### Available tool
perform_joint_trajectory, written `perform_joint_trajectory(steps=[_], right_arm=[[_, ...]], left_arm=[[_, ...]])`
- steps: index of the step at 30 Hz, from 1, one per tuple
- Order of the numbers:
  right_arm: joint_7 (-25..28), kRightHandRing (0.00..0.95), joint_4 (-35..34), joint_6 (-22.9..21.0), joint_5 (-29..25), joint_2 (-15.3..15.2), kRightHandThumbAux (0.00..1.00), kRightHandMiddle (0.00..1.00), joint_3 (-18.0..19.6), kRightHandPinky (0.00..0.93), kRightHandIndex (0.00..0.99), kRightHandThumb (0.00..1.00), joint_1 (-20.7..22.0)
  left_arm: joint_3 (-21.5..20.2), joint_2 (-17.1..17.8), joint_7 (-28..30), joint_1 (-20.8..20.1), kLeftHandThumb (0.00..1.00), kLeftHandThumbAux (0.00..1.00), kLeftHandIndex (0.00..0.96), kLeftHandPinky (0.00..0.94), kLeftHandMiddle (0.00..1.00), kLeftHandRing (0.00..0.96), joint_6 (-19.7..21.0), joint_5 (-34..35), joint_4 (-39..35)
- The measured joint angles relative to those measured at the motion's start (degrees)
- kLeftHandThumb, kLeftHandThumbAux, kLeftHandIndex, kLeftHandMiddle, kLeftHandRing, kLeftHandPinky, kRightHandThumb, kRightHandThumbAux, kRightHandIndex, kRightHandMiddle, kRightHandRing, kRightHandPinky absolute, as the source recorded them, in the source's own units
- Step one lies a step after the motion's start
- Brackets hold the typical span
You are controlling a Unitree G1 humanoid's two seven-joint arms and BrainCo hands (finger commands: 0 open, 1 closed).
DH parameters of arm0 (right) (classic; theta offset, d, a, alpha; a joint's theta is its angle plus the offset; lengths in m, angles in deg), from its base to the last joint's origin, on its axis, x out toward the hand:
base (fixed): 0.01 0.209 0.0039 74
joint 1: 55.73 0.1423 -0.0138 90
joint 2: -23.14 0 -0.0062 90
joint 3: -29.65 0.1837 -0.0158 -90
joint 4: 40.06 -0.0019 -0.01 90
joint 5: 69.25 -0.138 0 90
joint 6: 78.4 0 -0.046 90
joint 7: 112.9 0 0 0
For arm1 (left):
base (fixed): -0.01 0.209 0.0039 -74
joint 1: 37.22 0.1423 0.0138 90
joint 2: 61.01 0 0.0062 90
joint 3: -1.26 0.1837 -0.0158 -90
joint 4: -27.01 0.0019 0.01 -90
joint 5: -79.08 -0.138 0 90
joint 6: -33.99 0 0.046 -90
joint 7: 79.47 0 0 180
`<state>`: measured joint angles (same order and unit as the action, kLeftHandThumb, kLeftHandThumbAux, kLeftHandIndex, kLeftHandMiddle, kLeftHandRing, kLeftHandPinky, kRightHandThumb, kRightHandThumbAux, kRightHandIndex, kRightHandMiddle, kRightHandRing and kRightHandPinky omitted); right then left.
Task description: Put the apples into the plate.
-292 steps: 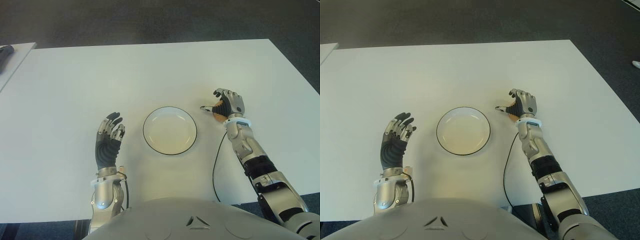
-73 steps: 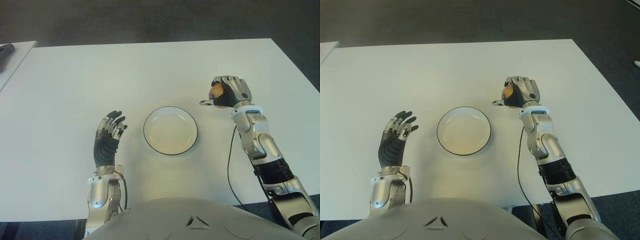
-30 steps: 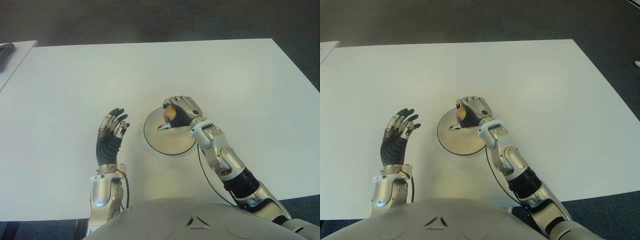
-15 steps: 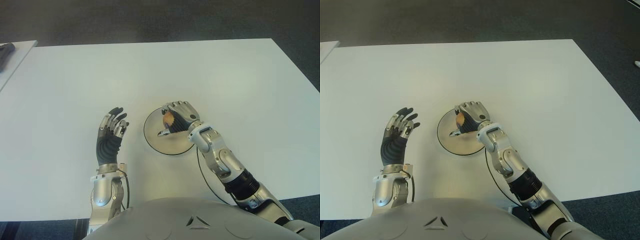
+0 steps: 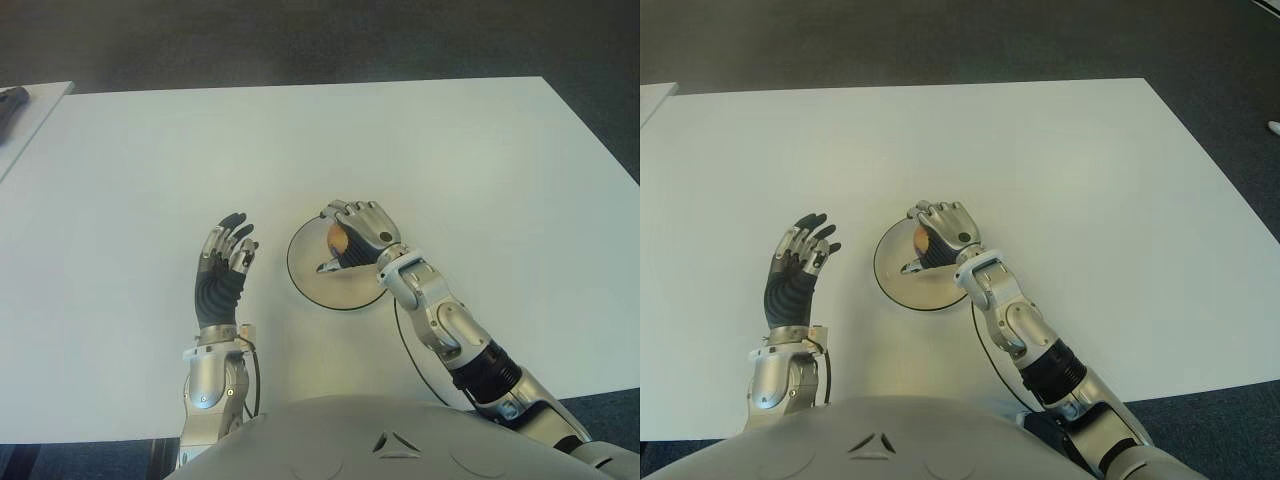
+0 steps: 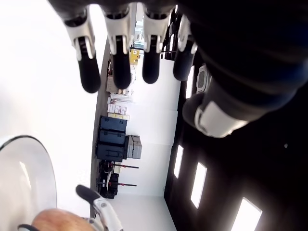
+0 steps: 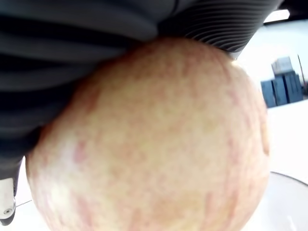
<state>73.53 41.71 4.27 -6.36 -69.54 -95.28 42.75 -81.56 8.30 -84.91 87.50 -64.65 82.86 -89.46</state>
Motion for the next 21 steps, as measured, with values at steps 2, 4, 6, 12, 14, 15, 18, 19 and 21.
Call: perform_joint_trajectory(steps=[2,4,6,12,14,15,18,19,21], right_arm=[[0.60,0.002,0.03,0.11,0.13,-0.29,0.334,0.002,0.00,0.003,0.003,0.189,0.02],[0.95,0.001,0.05,0.21,0.24,-0.50,0.318,0.001,0.00,0.001,0.001,0.176,0.05],[1.34,0.000,0.07,0.30,0.33,-0.74,0.298,0.000,0.03,0.000,0.000,0.160,0.11],[2.24,0.000,0.13,1.02,0.30,-1.06,0.278,0.000,0.11,0.000,0.000,0.146,0.44],[2.35,0.000,0.13,1.21,0.22,-1.14,0.273,0.000,0.23,0.000,0.000,0.143,0.49],[2.45,0.000,0.13,1.34,0.11,-1.18,0.270,0.000,0.33,0.000,0.000,0.141,0.51],[2.66,0.000,-0.03,1.46,-0.14,-1.17,0.262,0.000,0.78,0.000,0.000,0.137,0.59],[2.72,0.000,-0.14,1.49,-0.20,-1.08,0.261,0.000,0.99,0.000,0.000,0.137,0.60],[2.89,0.000,-0.34,1.50,-0.29,-0.92,0.257,0.000,1.47,0.000,0.000,0.134,0.61]], left_arm=[[-0.04,-0.02,0.00,-0.01,0.278,0.651,0.197,0.270,0.172,0.209,0.00,0.00,0.03],[-0.09,-0.05,0.00,-0.01,0.278,0.653,0.196,0.274,0.172,0.210,0.00,0.00,0.04],[-0.15,-0.09,0.00,0.00,0.277,0.656,0.194,0.288,0.176,0.219,0.00,0.00,0.04],[-0.17,-0.13,-0.08,0.00,0.274,0.664,0.193,0.280,0.180,0.219,0.01,-0.38,0.03],[-0.15,-0.12,-0.20,0.00,0.274,0.672,0.199,0.281,0.184,0.219,0.01,-0.76,0.03],[-0.15,-0.13,-0.39,0.00,0.275,0.677,0.202,0.282,0.186,0.219,0.01,-1.15,0.03],[-0.06,-0.12,-0.89,0.00,0.272,0.686,0.211,0.276,0.187,0.216,0.01,-2.49,0.03],[0.03,-0.12,-1.15,0.00,0.271,0.686,0.212,0.275,0.187,0.216,0.01,-3.00,0.03],[0.18,-0.09,-1.53,-0.02,0.260,0.691,0.216,0.274,0.188,0.215,0.01,-4.06,0.03]])
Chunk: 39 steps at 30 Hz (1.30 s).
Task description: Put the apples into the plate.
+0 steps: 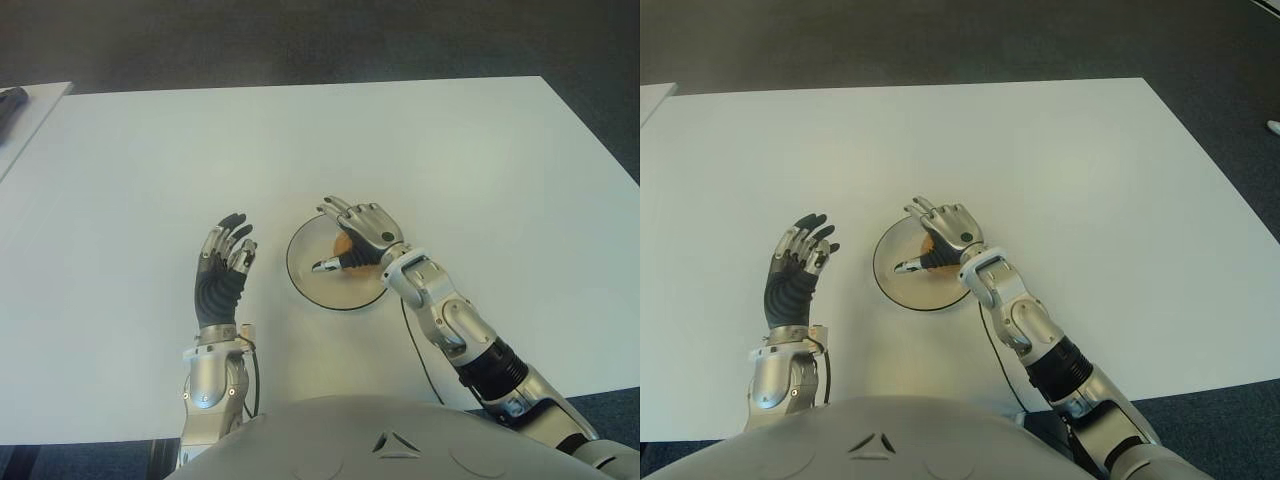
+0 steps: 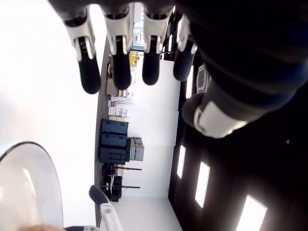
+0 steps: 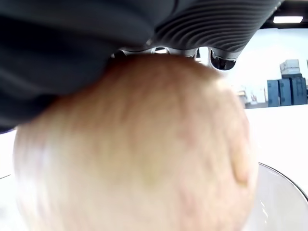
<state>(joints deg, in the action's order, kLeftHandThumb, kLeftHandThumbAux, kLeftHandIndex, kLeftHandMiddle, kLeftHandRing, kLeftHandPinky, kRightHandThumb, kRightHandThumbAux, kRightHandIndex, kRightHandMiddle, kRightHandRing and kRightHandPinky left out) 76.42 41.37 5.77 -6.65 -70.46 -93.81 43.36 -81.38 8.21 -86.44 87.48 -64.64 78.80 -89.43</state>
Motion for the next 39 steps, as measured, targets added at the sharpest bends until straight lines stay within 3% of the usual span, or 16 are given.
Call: perform_joint_trajectory(steps=[22,34,39], right_arm=[[4.24,0.000,-4.55,-3.46,-0.21,3.69,0.253,0.000,1.97,0.000,0.000,0.100,-2.61],[3.87,0.000,-6.67,-5.82,-8.92,8.53,0.247,0.000,7.08,0.000,0.000,0.081,-6.02],[2.89,0.000,-8.68,-6.17,-14.56,9.87,0.265,0.000,11.19,0.000,0.000,0.080,-8.13]], left_arm=[[0.66,0.38,-0.64,0.06,0.150,0.681,0.140,0.212,0.137,0.154,0.70,-4.34,0.11],[0.80,0.36,-1.50,0.05,0.155,0.666,0.148,0.244,0.147,0.162,2.57,-7.66,0.13],[0.90,0.34,-1.67,0.04,0.155,0.685,0.154,0.261,0.169,0.191,3.82,-7.69,0.32]])
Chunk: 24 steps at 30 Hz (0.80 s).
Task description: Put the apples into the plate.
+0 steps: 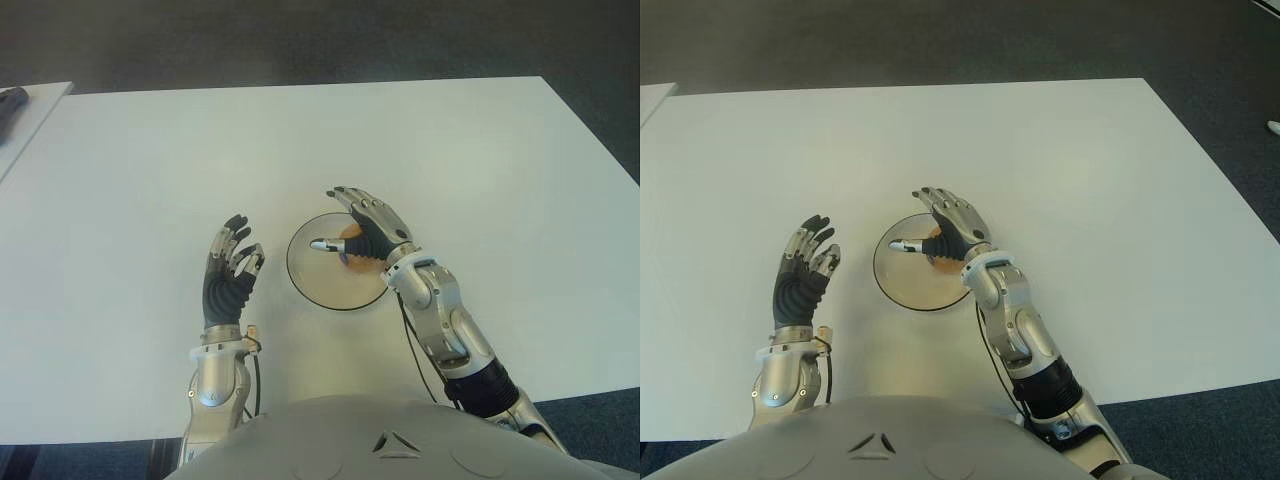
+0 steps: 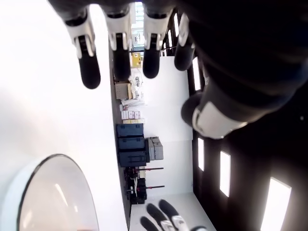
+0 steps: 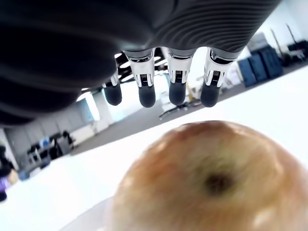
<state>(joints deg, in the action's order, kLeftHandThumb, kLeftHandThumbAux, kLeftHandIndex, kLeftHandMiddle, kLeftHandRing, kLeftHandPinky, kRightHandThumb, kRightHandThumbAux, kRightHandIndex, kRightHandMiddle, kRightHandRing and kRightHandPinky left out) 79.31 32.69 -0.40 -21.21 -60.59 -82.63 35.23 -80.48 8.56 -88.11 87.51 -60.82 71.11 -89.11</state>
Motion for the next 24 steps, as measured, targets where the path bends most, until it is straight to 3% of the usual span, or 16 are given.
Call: perform_joint_trajectory(steps=[3,7,12,20,24], right_arm=[[-0.07,0.000,-1.59,0.00,-4.89,0.01,0.292,0.000,3.96,0.001,0.000,0.079,-1.01],[-0.09,0.000,-2.91,-0.02,-14.69,0.68,0.339,0.000,12.07,0.000,0.000,0.079,-2.24],[-1.48,0.000,-4.67,-1.22,-25.21,3.50,0.415,0.002,20.14,0.000,0.004,0.070,-5.56],[-4.60,0.000,-3.94,-0.66,-37.92,9.91,0.511,0.055,25.73,0.000,0.019,0.049,-12.79],[-6.56,0.009,-3.21,0.61,-40.50,11.81,0.508,0.085,26.11,0.000,0.020,0.052,-15.88]], left_arm=[[0.04,-0.01,-0.46,-0.01,0.153,0.689,0.161,0.254,0.180,0.197,0.68,-0.18,0.21],[0.27,0.02,-1.46,-0.11,0.154,0.689,0.167,0.253,0.190,0.201,0.93,-1.20,0.65],[0.67,0.08,-2.39,-0.15,0.158,0.688,0.165,0.255,0.194,0.204,1.40,-2.16,1.97],[0.97,0.01,-3.09,-0.71,0.164,0.685,0.152,0.253,0.183,0.199,-0.05,-2.07,5.91],[0.53,-0.35,-3.51,-1.42,0.145,0.670,0.141,0.250,0.174,0.198,-3.27,-1.81,10.85]])
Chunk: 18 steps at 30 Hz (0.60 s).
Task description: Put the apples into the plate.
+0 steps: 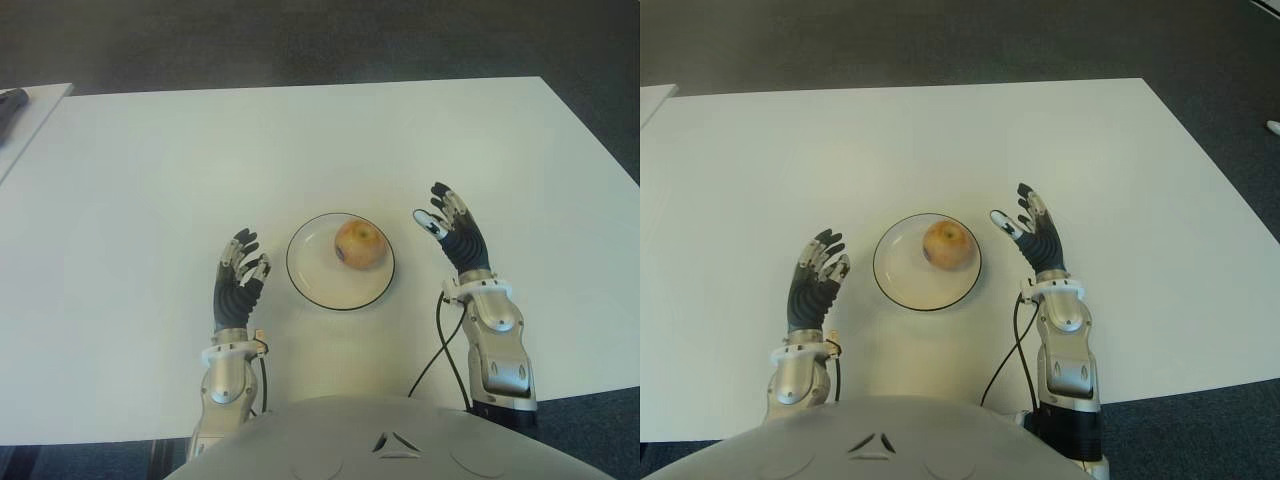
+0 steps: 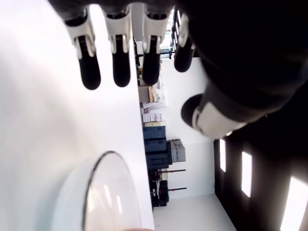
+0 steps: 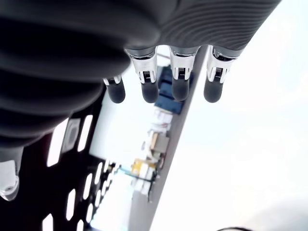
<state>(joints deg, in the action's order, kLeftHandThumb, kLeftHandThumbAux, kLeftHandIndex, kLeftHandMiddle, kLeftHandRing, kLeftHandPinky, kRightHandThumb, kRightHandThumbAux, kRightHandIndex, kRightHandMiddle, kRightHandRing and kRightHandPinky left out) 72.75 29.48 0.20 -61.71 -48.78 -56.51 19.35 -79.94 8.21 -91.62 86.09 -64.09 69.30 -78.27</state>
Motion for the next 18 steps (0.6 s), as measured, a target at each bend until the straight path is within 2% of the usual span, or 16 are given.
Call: perform_joint_trajectory(steps=[7,15,18], right_arm=[[-1.81,0.020,0.37,3.69,-2.96,0.83,0.524,0.093,0.65,0.000,0.027,0.055,-2.45],[-1.96,0.018,2.60,6.31,-3.73,-0.21,0.577,0.073,1.14,0.000,0.040,0.036,-3.22],[-1.96,0.023,3.58,7.50,-3.81,-0.73,0.607,0.074,1.24,0.002,0.047,0.035,-3.51]], left_arm=[[-1.16,-0.10,0.00,-0.69,0.119,0.625,0.131,0.226,0.156,0.182,-4.59,0.34,4.57],[-1.58,-0.14,0.00,-0.33,0.122,0.607,0.115,0.224,0.138,0.171,-7.46,0.63,7.61],[-2.07,-0.17,-0.01,-0.74,0.127,0.608,0.112,0.223,0.136,0.170,-9.96,0.91,9.88]])
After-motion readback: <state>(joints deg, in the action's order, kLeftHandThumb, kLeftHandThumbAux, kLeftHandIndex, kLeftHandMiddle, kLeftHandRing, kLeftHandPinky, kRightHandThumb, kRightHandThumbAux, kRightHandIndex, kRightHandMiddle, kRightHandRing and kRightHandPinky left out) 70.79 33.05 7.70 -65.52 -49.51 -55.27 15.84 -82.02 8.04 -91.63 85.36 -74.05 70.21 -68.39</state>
